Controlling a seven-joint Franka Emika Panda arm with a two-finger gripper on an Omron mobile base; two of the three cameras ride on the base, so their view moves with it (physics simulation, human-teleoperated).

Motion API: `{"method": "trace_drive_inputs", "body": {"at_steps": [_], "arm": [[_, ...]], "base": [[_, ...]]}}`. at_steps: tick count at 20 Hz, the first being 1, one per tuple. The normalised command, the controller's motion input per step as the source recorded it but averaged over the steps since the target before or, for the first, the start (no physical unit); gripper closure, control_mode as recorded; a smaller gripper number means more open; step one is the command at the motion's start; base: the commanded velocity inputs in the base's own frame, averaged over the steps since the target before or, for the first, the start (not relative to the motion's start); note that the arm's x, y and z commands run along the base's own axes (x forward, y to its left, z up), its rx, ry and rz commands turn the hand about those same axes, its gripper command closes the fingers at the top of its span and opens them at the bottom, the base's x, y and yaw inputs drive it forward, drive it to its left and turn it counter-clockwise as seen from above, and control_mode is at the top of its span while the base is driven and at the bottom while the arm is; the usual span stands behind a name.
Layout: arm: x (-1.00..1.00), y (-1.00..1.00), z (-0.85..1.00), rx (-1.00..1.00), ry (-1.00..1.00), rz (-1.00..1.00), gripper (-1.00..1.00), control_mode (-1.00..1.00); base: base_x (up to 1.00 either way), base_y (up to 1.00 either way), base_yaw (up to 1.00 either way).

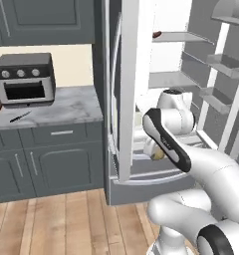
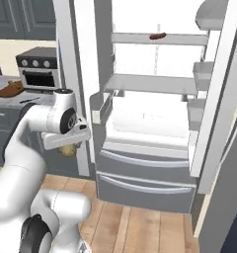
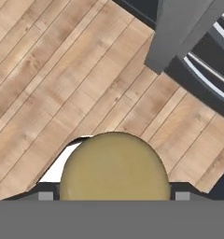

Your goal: Retrieve the sausage and cheese from the fridge and place them on the cutting board on the counter.

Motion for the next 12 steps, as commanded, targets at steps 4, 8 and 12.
{"method": "trace_drive_inputs", "body": {"at_steps": [4, 8, 12], "arm": [[0.00, 0.00, 0.00, 0.00, 0.00, 0.00, 1.00, 1.00], [0.00, 0.00, 0.00, 0.00, 0.00, 0.00, 1.00, 1.00], [0.00, 0.00, 0.00, 0.00, 0.00, 0.00, 1.00, 1.00]], "base": [[-0.10, 0.94, 0.00], [0.15, 0.94, 0.00], [0.26, 0.94, 0.00]]}}
